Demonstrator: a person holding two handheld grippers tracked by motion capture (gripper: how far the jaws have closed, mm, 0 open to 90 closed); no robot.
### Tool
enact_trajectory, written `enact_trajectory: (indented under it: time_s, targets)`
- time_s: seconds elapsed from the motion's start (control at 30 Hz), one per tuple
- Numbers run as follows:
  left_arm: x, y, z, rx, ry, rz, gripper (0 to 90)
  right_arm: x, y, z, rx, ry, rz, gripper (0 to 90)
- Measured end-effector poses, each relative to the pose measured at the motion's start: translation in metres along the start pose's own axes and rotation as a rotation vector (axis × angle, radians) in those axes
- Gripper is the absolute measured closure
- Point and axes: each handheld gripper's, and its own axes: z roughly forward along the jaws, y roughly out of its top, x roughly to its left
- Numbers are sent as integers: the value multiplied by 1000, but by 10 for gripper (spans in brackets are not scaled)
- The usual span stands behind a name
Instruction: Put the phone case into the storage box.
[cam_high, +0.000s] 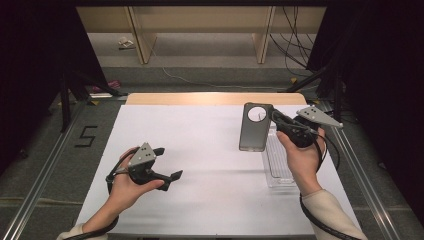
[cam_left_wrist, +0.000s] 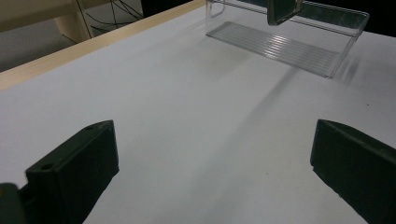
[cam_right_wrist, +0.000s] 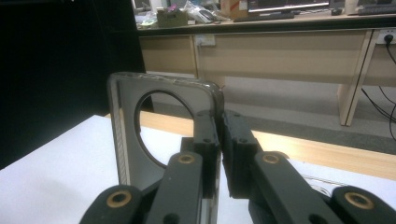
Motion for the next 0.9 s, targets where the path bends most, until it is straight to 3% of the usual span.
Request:
enact_trajectory:
  time_s: [0.9]
  targets:
    - [0, 0, 0, 3, 1, 2, 5, -7, 3, -1, -6, -23, -2, 854]
